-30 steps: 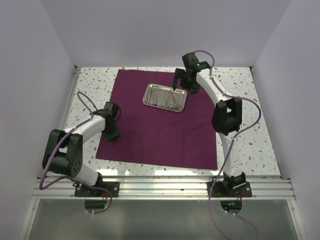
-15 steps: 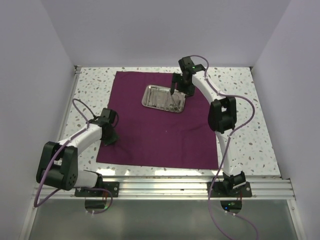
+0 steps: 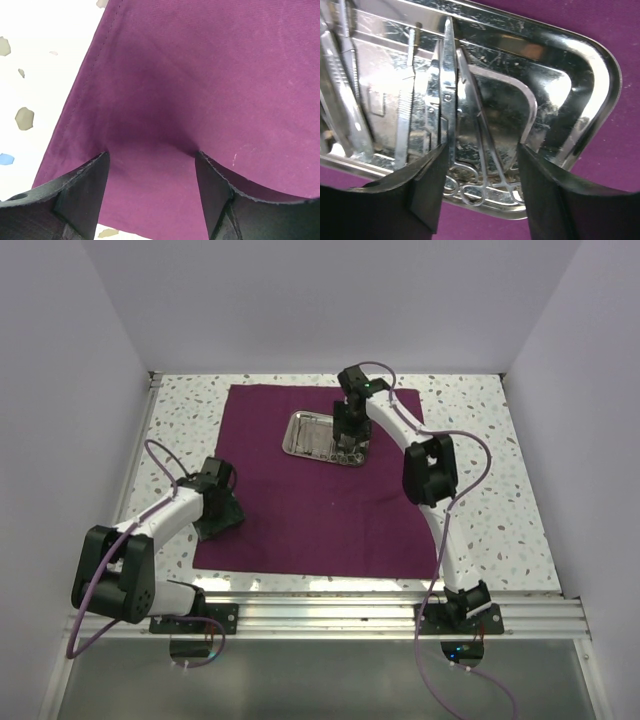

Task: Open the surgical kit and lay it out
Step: Pick up the medical item from the container.

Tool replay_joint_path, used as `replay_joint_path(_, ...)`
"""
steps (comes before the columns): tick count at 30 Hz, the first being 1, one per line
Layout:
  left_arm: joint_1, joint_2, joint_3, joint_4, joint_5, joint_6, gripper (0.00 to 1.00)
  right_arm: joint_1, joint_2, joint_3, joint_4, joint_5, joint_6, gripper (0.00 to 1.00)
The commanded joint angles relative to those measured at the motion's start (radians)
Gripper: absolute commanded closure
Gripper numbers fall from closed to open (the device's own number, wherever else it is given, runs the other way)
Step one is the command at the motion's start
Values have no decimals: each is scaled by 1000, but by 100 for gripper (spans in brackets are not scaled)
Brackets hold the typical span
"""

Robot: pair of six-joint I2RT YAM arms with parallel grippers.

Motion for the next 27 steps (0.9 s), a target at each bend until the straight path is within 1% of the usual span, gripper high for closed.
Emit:
replay_joint_path(1, -1, -7, 51, -38, -3, 6, 27, 15, 20, 52, -36, 65, -35, 41)
replay_joint_path(2, 1, -5, 54, -42, -3, 7, 27, 21, 35, 69, -59, 84, -39, 46)
replay_joint_path(5, 1, -2, 63, -42, -7, 17, 27, 32, 52, 87, -101, 188, -70, 52)
replay_joint_path(7, 1, -1, 64, -42, -10, 21, 28, 38, 49, 69, -105, 214, -76, 56)
replay_joint_path(8, 1, 1, 66, -41, -10, 27, 28, 39, 49, 52, -110, 232, -78, 60)
replay_joint_path(10, 1, 5, 71, -41, -13, 30, 28, 45, 63, 43, -119, 248, -82, 62)
replay_joint_path(11, 1, 8, 74, -41, -16, 37, 28, 47, 70, 40, -133, 259, -85, 65)
replay_joint_path(13, 1, 12, 81, -41, -19, 41, 28, 59, 90, 37, -148, 260, -96, 68)
replay_joint_path(17, 1, 21, 94, -38, -22, 57, 29, 84, 113, 3, -154, 251, -101, 81)
replay_joint_path(19, 1, 25, 103, -36, -23, 61, 29, 85, 121, -9, -151, 230, -95, 84)
replay_joint_path(23, 1, 27, 117, -38, -26, 78, 30, 87, 127, -25, -142, 216, -90, 100)
replay_joint_path(26, 1, 27, 130, -36, -28, 86, 30, 85, 101, -19, -124, 219, -93, 100)
replay_joint_path(27, 1, 27, 133, -36, -28, 87, 30, 85, 68, -17, -115, 219, -91, 100)
